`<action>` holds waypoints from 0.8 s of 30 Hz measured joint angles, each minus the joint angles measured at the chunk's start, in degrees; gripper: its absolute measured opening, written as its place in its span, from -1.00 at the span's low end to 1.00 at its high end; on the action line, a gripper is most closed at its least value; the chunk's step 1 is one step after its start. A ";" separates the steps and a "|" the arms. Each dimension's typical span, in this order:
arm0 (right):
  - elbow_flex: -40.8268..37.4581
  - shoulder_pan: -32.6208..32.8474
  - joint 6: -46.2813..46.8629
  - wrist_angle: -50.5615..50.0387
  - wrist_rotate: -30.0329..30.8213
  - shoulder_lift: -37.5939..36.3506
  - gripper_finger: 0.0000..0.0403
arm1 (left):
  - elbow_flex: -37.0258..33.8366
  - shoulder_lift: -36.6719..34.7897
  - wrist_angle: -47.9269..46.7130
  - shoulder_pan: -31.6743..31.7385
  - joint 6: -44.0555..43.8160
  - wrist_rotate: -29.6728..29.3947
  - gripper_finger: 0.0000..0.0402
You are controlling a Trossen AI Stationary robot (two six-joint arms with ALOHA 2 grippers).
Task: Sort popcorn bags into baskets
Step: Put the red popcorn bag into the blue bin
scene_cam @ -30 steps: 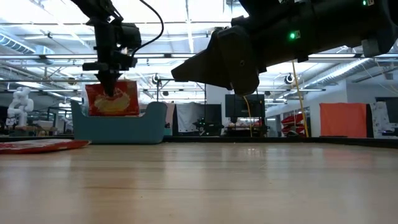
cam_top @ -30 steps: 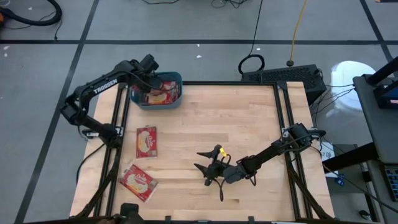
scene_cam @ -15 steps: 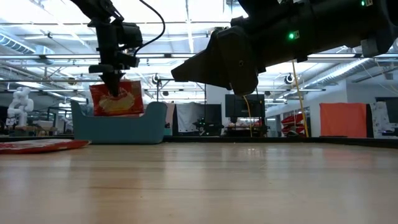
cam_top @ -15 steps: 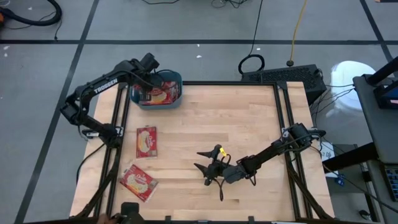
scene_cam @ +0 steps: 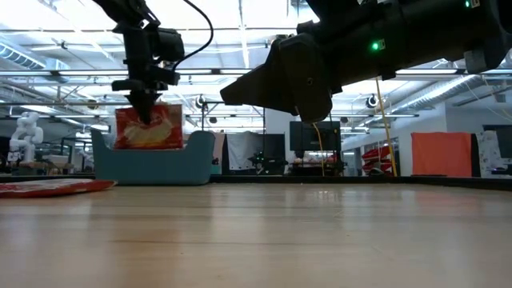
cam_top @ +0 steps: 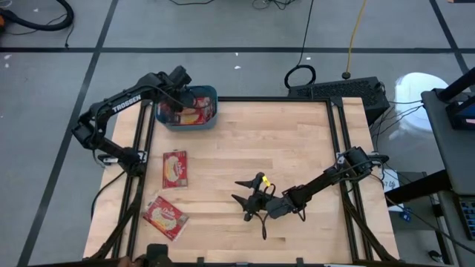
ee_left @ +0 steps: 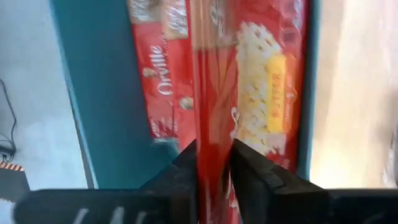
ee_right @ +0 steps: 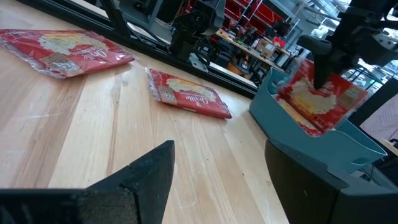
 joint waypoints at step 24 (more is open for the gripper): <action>0.02 0.00 0.15 0.00 0.00 0.00 0.20 | -0.13 0.00 7.87 -2.93 -29.36 -5.75 -0.17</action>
